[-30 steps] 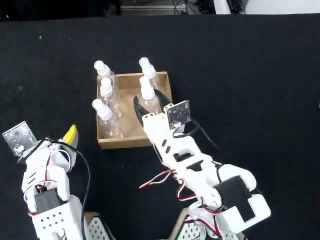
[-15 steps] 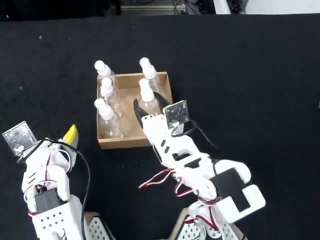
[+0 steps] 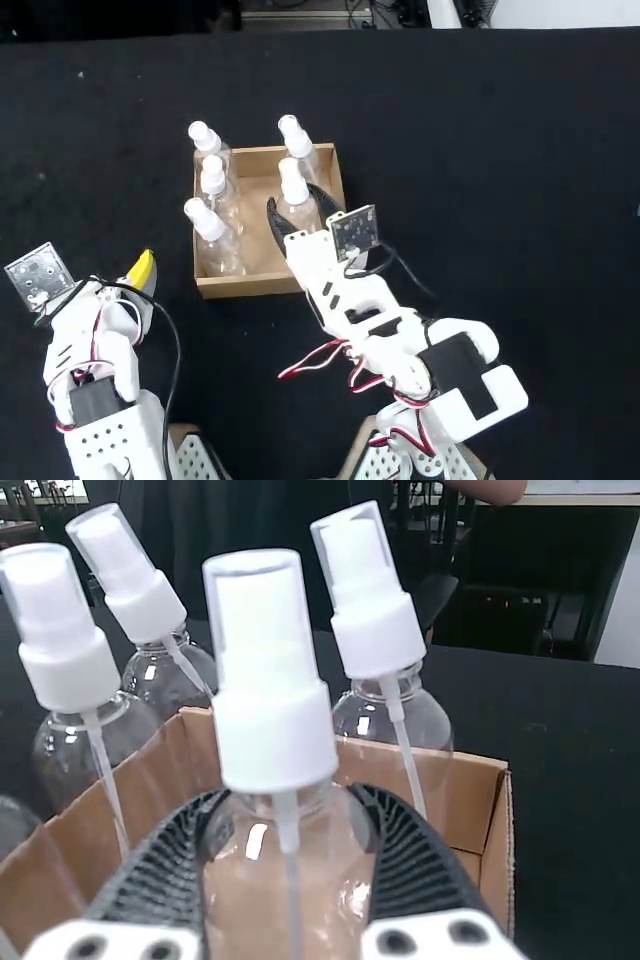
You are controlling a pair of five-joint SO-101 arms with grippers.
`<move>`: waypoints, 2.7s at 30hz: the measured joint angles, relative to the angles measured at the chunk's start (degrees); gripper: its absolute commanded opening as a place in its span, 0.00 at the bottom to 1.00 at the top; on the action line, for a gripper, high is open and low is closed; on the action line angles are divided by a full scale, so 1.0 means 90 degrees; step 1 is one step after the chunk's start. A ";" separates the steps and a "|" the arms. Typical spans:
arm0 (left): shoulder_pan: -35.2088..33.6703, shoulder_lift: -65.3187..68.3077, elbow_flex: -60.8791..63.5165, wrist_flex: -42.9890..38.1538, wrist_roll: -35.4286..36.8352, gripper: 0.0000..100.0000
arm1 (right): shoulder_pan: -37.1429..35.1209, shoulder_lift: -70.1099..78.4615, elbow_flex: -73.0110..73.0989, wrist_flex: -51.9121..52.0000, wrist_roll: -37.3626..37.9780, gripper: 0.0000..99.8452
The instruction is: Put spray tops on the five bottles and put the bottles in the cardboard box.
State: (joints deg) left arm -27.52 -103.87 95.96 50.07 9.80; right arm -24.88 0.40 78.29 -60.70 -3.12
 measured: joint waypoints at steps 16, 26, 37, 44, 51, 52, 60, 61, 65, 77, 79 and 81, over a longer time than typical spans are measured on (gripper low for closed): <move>0.0000 0.0000 0.0010 0.0000 0.0000 0.32 | 0.0000 0.0000 0.0000 -0.0029 0.0000 0.02; 0.0000 0.0000 0.0010 0.0000 0.0000 0.32 | 0.0000 0.0000 0.0000 -0.0029 0.0000 0.02; 0.0000 0.0000 0.0020 0.0000 0.0000 0.32 | 0.0000 0.0000 0.0000 -0.0029 0.0000 0.16; 0.0000 0.0000 0.0020 0.0000 0.0000 0.32 | 0.0000 0.0000 0.0107 -0.0029 0.0000 0.21; 0.0000 0.0000 0.0020 0.0000 0.0000 0.32 | 0.0000 0.0000 0.0107 -0.0029 0.0000 0.21; 0.0000 0.0000 0.0020 0.0000 0.0000 0.32 | 0.0000 0.0000 0.0107 -0.0029 0.0000 0.21; 0.0000 0.0000 0.0020 0.0000 0.0000 0.32 | 0.0000 0.0000 0.0107 -0.0029 0.0000 0.24; 0.0000 0.0000 0.0020 0.0000 0.0000 0.32 | 0.0000 0.0000 0.0107 -0.0029 0.0000 0.27; 0.0000 0.0000 0.0020 0.0000 0.0000 0.32 | 0.0000 0.0000 0.0107 -0.0029 0.0000 0.35; 0.0000 0.0000 0.0020 0.0000 0.0000 0.32 | -0.0098 -0.0059 0.0107 -0.0029 0.0000 0.35; 0.0000 0.0000 0.0020 0.0000 0.0000 0.32 | -0.0234 -0.0342 0.0117 0.0010 0.0000 0.35; 0.0000 0.0000 0.0020 0.0000 0.0000 0.32 | -0.0322 -0.0811 0.0117 0.0361 0.0000 0.35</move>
State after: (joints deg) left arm -27.52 -103.87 96.13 50.07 9.80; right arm -27.78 -6.90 79.34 -57.45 -3.12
